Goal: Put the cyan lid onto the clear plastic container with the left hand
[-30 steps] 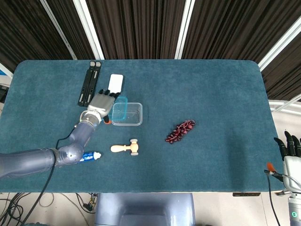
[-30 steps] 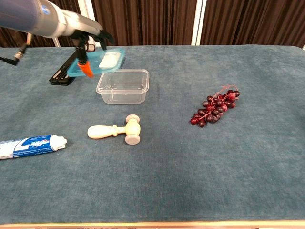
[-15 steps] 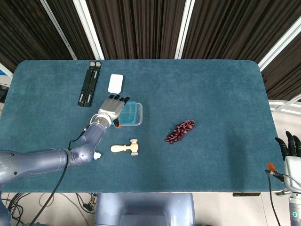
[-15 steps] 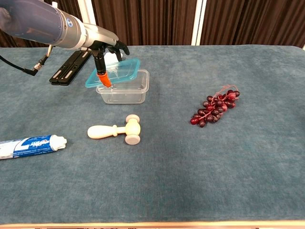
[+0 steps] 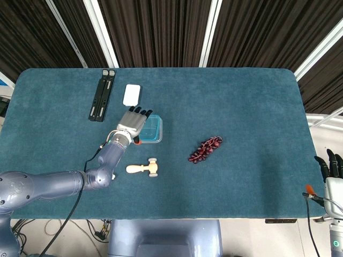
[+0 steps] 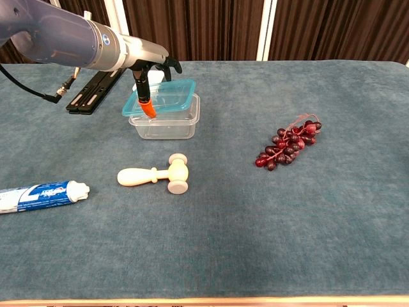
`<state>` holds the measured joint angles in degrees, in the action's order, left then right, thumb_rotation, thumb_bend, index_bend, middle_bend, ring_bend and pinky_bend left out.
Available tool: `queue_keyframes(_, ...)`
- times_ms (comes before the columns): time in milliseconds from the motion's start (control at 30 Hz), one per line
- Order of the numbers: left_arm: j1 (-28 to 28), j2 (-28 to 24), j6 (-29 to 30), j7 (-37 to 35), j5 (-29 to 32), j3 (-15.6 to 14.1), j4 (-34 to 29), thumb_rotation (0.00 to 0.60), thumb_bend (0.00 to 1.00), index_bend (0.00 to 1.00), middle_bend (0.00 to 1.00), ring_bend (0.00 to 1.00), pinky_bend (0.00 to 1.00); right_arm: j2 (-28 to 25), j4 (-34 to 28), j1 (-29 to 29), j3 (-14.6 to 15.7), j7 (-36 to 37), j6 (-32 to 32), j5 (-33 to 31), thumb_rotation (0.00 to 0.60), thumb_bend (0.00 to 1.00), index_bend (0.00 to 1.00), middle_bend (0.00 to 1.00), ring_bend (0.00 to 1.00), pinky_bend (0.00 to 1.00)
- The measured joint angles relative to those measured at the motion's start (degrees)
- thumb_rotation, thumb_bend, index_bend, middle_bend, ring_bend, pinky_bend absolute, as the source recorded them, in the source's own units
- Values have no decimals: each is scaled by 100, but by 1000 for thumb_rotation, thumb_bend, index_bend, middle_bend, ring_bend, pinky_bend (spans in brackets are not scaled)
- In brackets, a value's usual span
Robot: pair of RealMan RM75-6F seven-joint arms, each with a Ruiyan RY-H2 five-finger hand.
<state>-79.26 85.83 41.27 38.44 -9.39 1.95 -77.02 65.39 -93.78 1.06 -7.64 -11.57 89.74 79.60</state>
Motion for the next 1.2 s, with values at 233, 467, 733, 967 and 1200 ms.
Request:
queue_keyframes(233,110,126,-18,-138,-276,45,128,600,318,0,341,0,51,-1,8,2,-3,-20,-3,-7,600,291,185,40,31,0)
queue_keyframes(467,195,237,-66,-241,-482,95,240,600,317,0,340,0,51,-3,6,2,-8,-33,0,-15,600,291,184,40,31,0)
queue_keyframes(733,207,280,0,-198,-479,103,237,600,315,0,340,0,51,-4,5,2,-4,-43,-5,-16,600,291,184,40,31,0)
queue_keyframes(967,199,299,65,-107,-384,96,220,600,315,0,339,0,51,-4,-4,1,-7,-45,-6,-28,600,291,185,40,31,0)
queue_keyframes(1200,219,340,99,-52,-328,93,271,600,314,0,339,0,51,-1,-8,-3,-13,-47,0,-42,600,291,185,40,31,0)
